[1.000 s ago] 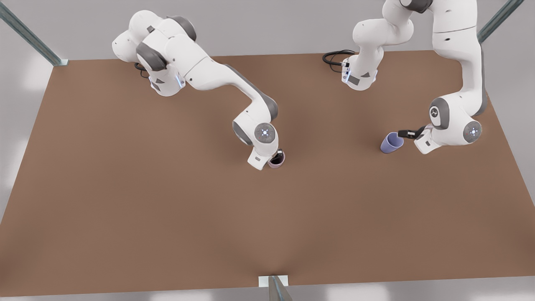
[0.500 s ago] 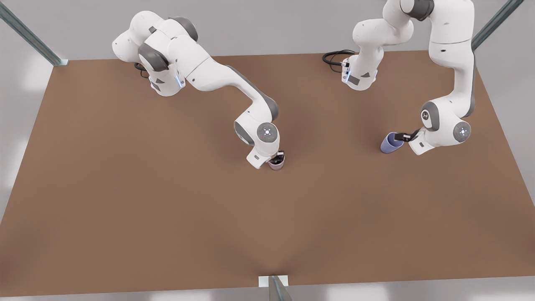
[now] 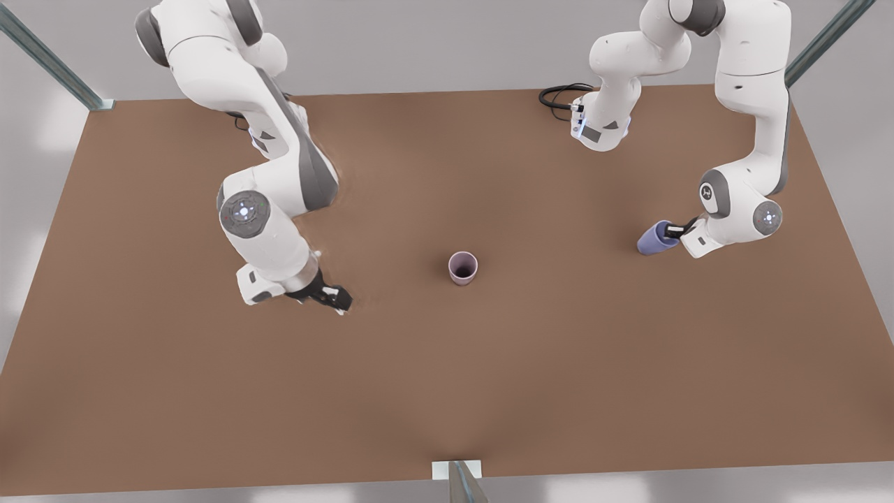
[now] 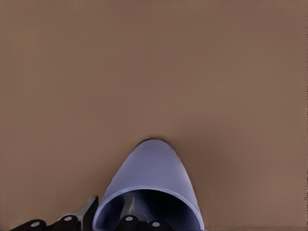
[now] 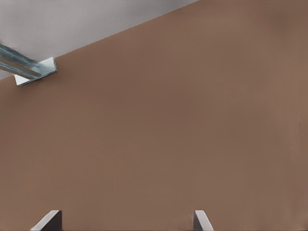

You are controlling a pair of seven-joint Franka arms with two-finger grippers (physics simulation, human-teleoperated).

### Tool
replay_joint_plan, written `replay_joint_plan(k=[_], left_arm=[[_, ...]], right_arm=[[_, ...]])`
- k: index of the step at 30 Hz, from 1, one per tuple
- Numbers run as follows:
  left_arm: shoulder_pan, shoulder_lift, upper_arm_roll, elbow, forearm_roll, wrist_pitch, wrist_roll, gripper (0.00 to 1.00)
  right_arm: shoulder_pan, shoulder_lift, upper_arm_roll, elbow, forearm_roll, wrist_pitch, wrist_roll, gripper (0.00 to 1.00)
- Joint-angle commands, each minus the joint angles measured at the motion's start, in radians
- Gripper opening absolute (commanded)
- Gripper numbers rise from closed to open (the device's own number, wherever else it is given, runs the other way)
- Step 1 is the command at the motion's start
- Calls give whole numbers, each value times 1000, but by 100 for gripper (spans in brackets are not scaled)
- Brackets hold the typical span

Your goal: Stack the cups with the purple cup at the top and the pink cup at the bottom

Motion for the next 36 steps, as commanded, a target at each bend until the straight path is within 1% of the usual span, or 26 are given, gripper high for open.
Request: replay_joint_plan(k=[1, 2, 3, 5, 7, 8, 13, 15, 16, 17, 18, 20, 21, 22, 25, 27, 29, 30, 32, 34, 35, 36], left_arm=[[0, -3, -2, 0, -53, -38, 20, 43], [0, -1, -2, 0, -57, -40, 22, 43], [0, -1, -2, 0, -57, -40, 23, 43], [0, -1, -2, 0, -57, -41, 25, 37], [0, -1, -2, 2, -57, -43, 25, 28], [0, -1, -2, 2, -57, -43, 22, 22], [-2, -13, -2, 5, -56, -58, 17, 21], [-25, -41, -7, 31, -56, -106, 16, 21], [-52, -53, -5, 49, -57, -122, 14, 21], [-82, -52, -5, 112, -57, -181, -4, 21], [-112, -52, -10, 180, -57, -231, -102, 21], [-151, -36, -76, 290, -57, -293, -306, 21], [-201, 10, -90, 391, -56, -374, -417, 21], [-203, 39, -137, 467, -56, -415, -509, 21], [-206, 46, -281, 548, -51, -431, -708, 21], [-209, 89, -386, 651, -47, -464, -877, 21], [-281, 157, -399, 790, -44, -530, -1029, 21], [-301, 171, -399, 809, -42, -530, -1090, 21], [-367, 241, -398, 913, -41, -544, -1222, 21], [-408, 267, -399, 951, -56, -544, -1319, 21], [-437, 312, -399, 1030, -57, -579, -1386, 21], [-453, 326, -399, 1040, -57, -583, -1393, 21]], right_arm=[[-71, -52, -17, -1, -62, -204, -657, 100], [-105, -71, -22, -1, -63, -208, -743, 100], [-120, -83, -57, -1, -63, -208, -814, 100], [-169, -121, -71, -2, -65, -216, -854, 100], [-219, -131, -68, 1, -102, -242, -852, 100], [-219, -108, -71, 33, -102, -294, -845, 100], [-242, -48, -71, 38, -102, -288, -841, 100], [-243, -48, -69, 70, -126, -312, -855, 100], [-229, -45, -63, 96, -143, -377, -848, 100], [-232, -36, -60, 99, -138, -378, -854, 100], [-239, -31, -61, 101, -117, -377, -846, 100], [-243, -31, -71, 130, -88, -374, -841, 100], [-265, -31, -71, 130, -76, -372, -841, 100], [-274, -29, -69, 130, -66, -371, -841, 100], [-272, -28, -68, 130, -68, -371, -841, 100], [-274, -28, -68, 131, -66, -368, -840, 100], [-274, -26, -68, 130, -66, -356, -841, 100], [-274, -25, -68, 130, -66, -352, -841, 100], [-272, -23, -68, 131, -66, -349, -841, 100], [-274, -23, -68, 130, -66, -349, -841, 100], [-274, -23, -68, 130, -66, -351, -843, 100], [-274, -23, -68, 131, -66, -351, -843, 100]])
